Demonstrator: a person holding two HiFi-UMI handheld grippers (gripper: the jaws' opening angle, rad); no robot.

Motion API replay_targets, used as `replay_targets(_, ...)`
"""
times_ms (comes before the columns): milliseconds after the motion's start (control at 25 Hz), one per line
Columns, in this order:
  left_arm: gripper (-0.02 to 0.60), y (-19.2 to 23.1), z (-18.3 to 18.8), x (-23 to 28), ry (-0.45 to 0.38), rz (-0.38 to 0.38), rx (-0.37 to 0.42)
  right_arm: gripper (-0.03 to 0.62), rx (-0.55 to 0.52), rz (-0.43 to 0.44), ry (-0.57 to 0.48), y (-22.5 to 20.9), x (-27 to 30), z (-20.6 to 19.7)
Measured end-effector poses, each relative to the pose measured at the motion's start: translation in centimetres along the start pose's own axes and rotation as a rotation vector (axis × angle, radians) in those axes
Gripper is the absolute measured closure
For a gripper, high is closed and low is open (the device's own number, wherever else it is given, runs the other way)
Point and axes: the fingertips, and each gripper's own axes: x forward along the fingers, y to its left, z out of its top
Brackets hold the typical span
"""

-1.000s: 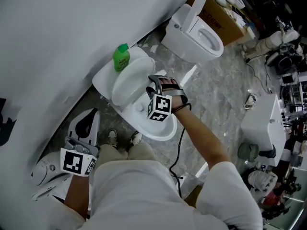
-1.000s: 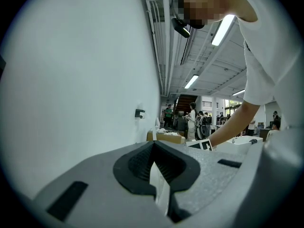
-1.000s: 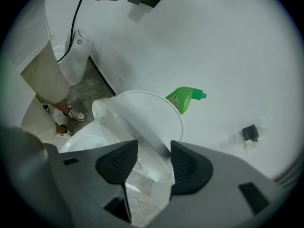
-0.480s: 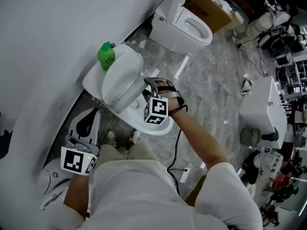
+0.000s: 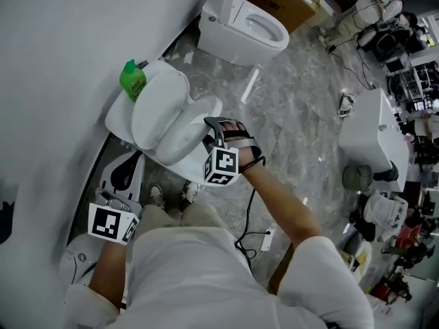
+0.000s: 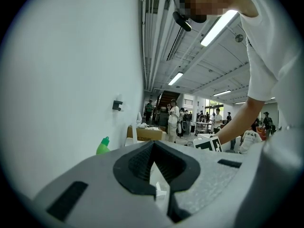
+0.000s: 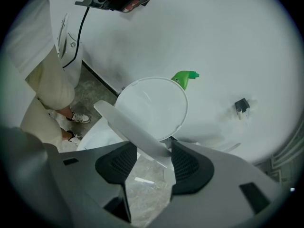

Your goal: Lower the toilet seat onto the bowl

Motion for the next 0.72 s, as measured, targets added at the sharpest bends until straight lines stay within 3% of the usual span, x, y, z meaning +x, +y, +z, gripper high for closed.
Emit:
replay_targets(400, 0.581, -2.5, -0.7, 2.4, 0.031, -0.090, 0.005, 0.381, 0.037, -0.004, 0.085, 3.7, -1.8, -5.0)
replay_targets(720, 0.580, -4.4, -1.6, 4.6, 0.056, -0.149, 0.003, 0.360, 0.010, 0.064, 0.178, 8.0, -2.4, -10.3)
